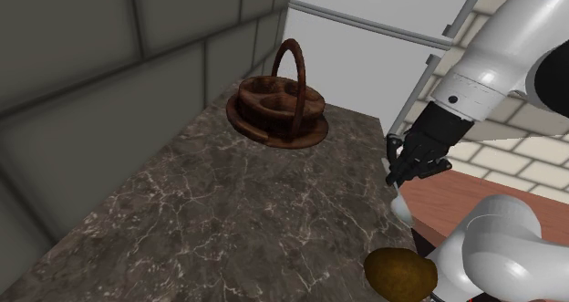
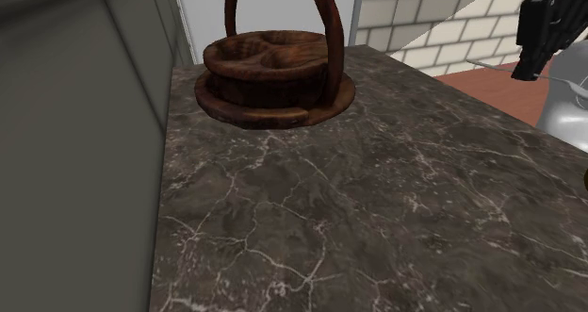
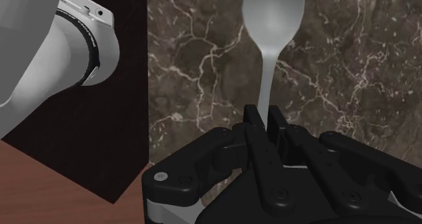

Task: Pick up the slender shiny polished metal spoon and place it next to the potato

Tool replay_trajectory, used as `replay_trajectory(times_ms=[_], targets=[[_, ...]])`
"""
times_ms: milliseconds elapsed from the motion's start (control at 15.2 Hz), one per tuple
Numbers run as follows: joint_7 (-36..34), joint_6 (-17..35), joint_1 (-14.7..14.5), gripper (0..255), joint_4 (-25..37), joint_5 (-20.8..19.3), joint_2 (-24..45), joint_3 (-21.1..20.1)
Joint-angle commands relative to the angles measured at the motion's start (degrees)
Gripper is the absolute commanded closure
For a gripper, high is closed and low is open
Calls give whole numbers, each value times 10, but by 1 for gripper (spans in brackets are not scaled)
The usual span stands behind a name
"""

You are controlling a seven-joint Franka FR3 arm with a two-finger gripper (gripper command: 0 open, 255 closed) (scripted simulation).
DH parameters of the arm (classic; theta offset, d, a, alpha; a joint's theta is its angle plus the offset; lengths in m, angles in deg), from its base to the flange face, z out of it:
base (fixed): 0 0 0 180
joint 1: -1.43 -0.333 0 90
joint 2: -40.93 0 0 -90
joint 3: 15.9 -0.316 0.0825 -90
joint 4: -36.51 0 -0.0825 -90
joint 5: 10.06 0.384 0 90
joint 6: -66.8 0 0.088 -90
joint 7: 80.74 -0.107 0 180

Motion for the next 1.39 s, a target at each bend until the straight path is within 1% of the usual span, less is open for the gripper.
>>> replay_trajectory(times_ms=[0, 792, 1320], targets=[[2, 12, -1, 255, -18, 4, -6, -4], [16, 88, -12, 255, -123, 26, -34, -25], [16, 88, -12, 255, -123, 26, -34, -25]])
